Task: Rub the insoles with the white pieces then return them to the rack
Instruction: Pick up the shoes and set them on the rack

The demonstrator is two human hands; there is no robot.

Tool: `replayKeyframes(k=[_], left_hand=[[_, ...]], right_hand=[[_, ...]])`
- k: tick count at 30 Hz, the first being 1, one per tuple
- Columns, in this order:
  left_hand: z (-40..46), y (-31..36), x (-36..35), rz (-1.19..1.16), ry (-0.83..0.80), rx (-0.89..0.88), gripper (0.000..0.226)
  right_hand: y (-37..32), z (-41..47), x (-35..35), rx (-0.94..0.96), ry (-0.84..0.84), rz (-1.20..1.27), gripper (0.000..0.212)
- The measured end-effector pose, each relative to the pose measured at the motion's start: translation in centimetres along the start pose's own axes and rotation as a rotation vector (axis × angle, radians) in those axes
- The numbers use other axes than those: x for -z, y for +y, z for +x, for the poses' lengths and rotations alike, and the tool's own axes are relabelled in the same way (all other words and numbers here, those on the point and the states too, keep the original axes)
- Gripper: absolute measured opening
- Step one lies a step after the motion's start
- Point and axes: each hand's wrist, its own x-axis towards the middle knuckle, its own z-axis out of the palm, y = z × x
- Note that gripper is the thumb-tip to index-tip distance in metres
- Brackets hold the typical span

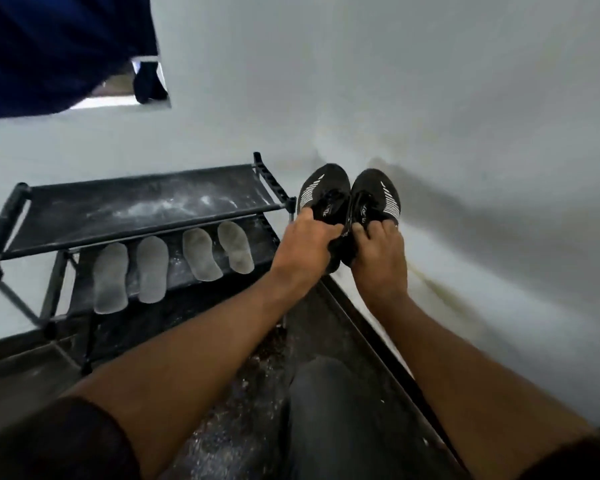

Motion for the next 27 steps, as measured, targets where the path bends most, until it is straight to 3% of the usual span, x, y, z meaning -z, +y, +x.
replayKeyframes(k=[6, 14, 18, 27], left_hand=[[-0.1, -2.0, 7.4, 0.021, 0.183, 0.060, 0.048], [-3.0, -11.2, 14.3, 0.131, 0.259, 0.270, 0.045], [-4.7, -15.5, 17.1, 0.162, 0.332, 0.380, 0.037], [-5.2, -22.0, 20.3, 0.243, 0.328, 0.466, 0.045]], right_hand=[[-5.2, 6.4, 1.8, 0.123, 0.071, 0.102, 0.039], [-16.8, 10.1, -2.2, 0.281, 0.098, 0.320, 0.034], [-22.4, 10.8, -4.5, 0.338, 0.051, 0.382, 0.035], [-29.5, 12.9, -9.8, 0.402, -0.042, 0.467, 0.035]])
